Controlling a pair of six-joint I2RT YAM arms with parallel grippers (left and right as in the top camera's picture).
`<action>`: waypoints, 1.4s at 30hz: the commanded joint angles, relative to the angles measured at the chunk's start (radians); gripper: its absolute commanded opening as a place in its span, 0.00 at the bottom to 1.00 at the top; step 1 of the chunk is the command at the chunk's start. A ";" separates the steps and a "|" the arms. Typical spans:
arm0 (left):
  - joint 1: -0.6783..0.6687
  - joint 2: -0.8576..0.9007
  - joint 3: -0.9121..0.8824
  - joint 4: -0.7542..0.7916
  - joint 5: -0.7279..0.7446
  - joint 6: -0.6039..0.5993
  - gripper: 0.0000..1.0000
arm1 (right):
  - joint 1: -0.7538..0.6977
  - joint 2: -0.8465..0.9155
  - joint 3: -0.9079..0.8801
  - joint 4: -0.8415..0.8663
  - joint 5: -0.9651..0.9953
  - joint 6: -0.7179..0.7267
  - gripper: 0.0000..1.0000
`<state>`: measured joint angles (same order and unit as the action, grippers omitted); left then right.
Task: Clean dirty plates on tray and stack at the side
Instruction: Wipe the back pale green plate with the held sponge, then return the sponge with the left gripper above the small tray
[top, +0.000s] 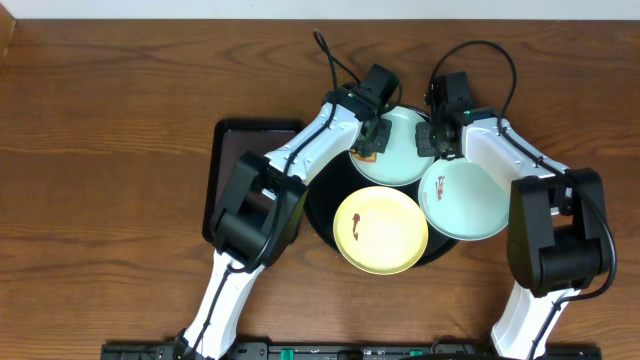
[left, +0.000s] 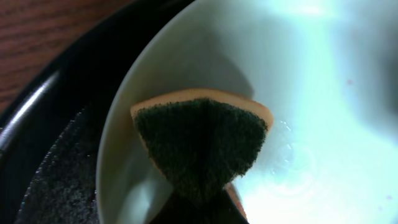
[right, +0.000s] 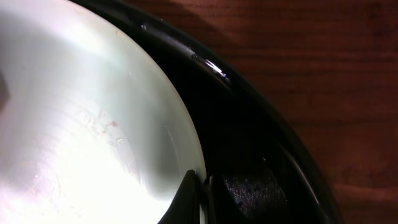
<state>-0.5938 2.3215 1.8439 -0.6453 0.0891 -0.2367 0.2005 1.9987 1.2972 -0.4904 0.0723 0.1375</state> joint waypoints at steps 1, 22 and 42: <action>-0.001 0.013 -0.011 0.000 -0.050 -0.008 0.07 | -0.010 0.008 0.008 -0.011 0.028 -0.015 0.01; -0.059 0.013 -0.193 0.084 0.214 -0.008 0.07 | -0.010 0.008 0.008 -0.012 0.028 -0.015 0.01; 0.300 -0.227 -0.010 0.105 0.651 -0.201 0.07 | -0.010 0.008 0.008 -0.015 0.028 -0.015 0.01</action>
<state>-0.3454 2.1921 1.7977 -0.4931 0.6777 -0.4084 0.2005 1.9987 1.2995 -0.4965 0.0727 0.1375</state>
